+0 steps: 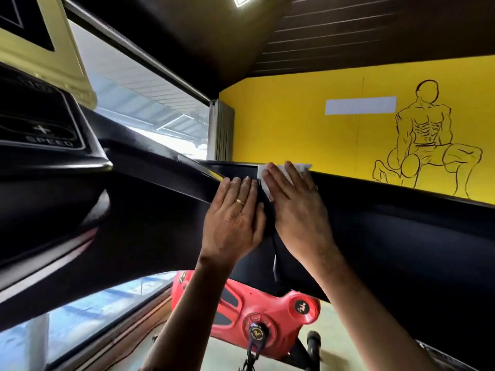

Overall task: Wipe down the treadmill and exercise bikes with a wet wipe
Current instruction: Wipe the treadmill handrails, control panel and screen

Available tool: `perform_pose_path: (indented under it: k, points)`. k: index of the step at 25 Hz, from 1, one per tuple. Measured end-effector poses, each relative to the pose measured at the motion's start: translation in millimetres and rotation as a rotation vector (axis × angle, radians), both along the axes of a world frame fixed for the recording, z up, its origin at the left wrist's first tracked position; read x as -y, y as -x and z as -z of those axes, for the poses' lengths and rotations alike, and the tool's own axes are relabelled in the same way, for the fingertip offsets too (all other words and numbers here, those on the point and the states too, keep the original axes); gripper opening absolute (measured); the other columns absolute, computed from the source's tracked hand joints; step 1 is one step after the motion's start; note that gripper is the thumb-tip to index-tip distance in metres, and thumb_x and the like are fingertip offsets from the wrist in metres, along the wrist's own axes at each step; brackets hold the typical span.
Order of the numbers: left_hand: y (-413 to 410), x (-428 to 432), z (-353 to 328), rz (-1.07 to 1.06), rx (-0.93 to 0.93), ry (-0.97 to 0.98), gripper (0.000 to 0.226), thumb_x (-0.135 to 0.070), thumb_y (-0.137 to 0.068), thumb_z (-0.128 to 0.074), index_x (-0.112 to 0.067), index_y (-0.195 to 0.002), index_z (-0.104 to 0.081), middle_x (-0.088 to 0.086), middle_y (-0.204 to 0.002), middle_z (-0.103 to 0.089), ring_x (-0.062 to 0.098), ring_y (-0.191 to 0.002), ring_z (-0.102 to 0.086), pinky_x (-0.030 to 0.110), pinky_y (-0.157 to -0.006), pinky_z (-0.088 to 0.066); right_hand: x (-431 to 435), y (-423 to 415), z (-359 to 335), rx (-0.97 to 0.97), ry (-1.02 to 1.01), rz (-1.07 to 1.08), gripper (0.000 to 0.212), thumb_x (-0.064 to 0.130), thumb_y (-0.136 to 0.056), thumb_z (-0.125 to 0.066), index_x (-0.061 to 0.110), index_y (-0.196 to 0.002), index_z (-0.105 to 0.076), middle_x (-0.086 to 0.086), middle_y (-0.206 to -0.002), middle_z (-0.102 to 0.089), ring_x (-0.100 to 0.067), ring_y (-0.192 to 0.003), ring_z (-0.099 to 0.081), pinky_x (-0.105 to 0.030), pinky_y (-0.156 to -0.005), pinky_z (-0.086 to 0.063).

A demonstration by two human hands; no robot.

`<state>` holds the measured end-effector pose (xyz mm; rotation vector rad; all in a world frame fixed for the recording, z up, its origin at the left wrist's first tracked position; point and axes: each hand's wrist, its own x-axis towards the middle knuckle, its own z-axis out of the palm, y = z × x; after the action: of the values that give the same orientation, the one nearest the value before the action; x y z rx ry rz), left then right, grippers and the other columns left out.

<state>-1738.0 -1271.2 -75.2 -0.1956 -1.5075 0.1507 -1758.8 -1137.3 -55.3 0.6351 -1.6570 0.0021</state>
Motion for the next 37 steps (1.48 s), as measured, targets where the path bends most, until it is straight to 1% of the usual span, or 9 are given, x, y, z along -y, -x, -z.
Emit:
perform_pose_path:
  k: [6, 9, 13, 17, 19, 24, 31, 35, 37]
  points:
    - [-2.9, 0.7, 5.2, 0.045, -0.008, 0.029, 0.039, -0.018, -0.087, -0.047, 0.003, -0.114, -0.065, 0.016, -0.119, -0.065, 0.032, -0.12, -0.054, 0.032, -0.116, -0.014, -35.3, -9.3, 62.6, 0.034, -0.054, -0.017, 0.058, 0.003, -0.081, -0.052, 0.01, -0.138, -0.047, -0.003, -0.147, -0.042, -0.021, -0.139, -0.03, -0.038, -0.115, -0.016]
    - [-4.7, -4.8, 16.7, 0.146, 0.055, -0.047, 0.044, -0.018, -0.089, -0.044, 0.002, -0.126, -0.057, 0.016, -0.134, -0.053, 0.026, -0.136, -0.031, 0.03, -0.117, -0.005, -16.2, -8.0, 34.5, 0.076, 0.071, -0.068, 0.052, 0.004, -0.085, -0.04, 0.007, -0.136, -0.049, -0.006, -0.144, -0.045, -0.025, -0.138, -0.033, -0.039, -0.116, -0.014]
    - [1.0, -21.0, 47.8, 0.344, 0.153, -0.181, 0.054, -0.022, -0.092, -0.041, 0.0, -0.142, -0.036, 0.009, -0.152, -0.025, 0.012, -0.146, 0.001, 0.029, -0.116, -0.001, -37.1, -15.8, 82.4, 0.1, -0.077, -0.047, 0.053, 0.004, -0.088, -0.049, 0.01, -0.14, -0.044, -0.003, -0.148, -0.04, -0.021, -0.14, -0.03, -0.039, -0.117, -0.019]
    - [9.6, -37.5, 63.9, 0.426, 0.251, -0.229, 0.058, -0.027, -0.096, -0.036, -0.003, -0.147, -0.023, 0.008, -0.155, -0.008, 0.011, -0.145, 0.009, 0.028, -0.116, 0.003, -100.7, -24.9, 82.7, 0.036, 0.416, 0.021, 0.053, -0.004, -0.089, -0.047, 0.007, -0.141, -0.042, -0.008, -0.15, -0.034, -0.021, -0.142, -0.021, -0.041, -0.115, -0.017]
    - [14.0, -41.4, 69.9, 0.468, 0.287, -0.256, 0.057, -0.028, -0.097, -0.034, -0.005, -0.147, -0.021, 0.007, -0.155, -0.003, 0.012, -0.145, 0.009, 0.027, -0.116, 0.004, -95.8, -32.2, 102.4, 0.007, 0.599, 0.069, 0.054, -0.007, -0.09, -0.039, 0.003, -0.143, -0.037, -0.011, -0.151, -0.029, -0.025, -0.143, -0.017, -0.044, -0.115, -0.017]
    - [20.7, -31.8, 74.0, 0.29, 0.253, -0.187, 0.056, -0.036, -0.098, -0.031, -0.006, -0.145, -0.03, 0.008, -0.153, -0.015, 0.021, -0.144, -0.009, 0.032, -0.115, -0.005, -32.6, -27.5, 71.0, 0.064, 0.203, -0.027, 0.066, -0.004, -0.077, -0.028, 0.009, -0.139, -0.045, -0.006, -0.147, -0.041, -0.023, -0.139, -0.031, -0.043, -0.114, -0.024]
    - [19.4, -30.2, 75.3, 0.28, 0.218, -0.19, 0.055, -0.037, -0.097, -0.034, -0.009, -0.145, -0.032, 0.007, -0.154, -0.018, 0.02, -0.144, -0.016, 0.033, -0.116, -0.009, -72.7, -26.2, 91.8, -0.07, 0.732, 0.09, 0.059, -0.016, -0.083, -0.039, 0.0, -0.14, -0.039, -0.016, -0.149, -0.033, -0.03, -0.142, -0.02, -0.046, -0.118, -0.012]
    - [16.8, -27.2, 74.2, 0.232, 0.214, -0.151, 0.054, -0.037, -0.098, -0.03, -0.008, -0.144, -0.035, 0.008, -0.153, -0.02, 0.02, -0.143, -0.018, 0.032, -0.116, -0.008, -1.1, -20.6, 63.2, 0.044, 0.257, -0.091, 0.06, -0.004, -0.077, -0.035, 0.002, -0.136, -0.048, -0.013, -0.143, -0.045, -0.029, -0.137, -0.035, -0.044, -0.115, -0.024]
    - [13.4, -27.1, 73.3, 0.227, 0.221, -0.15, 0.055, -0.036, -0.097, -0.034, -0.008, -0.144, -0.036, 0.008, -0.153, -0.02, 0.021, -0.142, -0.019, 0.032, -0.116, -0.007, -27.8, -19.0, 58.8, 0.025, 0.259, -0.134, 0.056, -0.005, -0.08, -0.032, 0.002, -0.131, -0.054, -0.013, -0.138, -0.05, -0.03, -0.133, -0.041, -0.044, -0.113, -0.029]
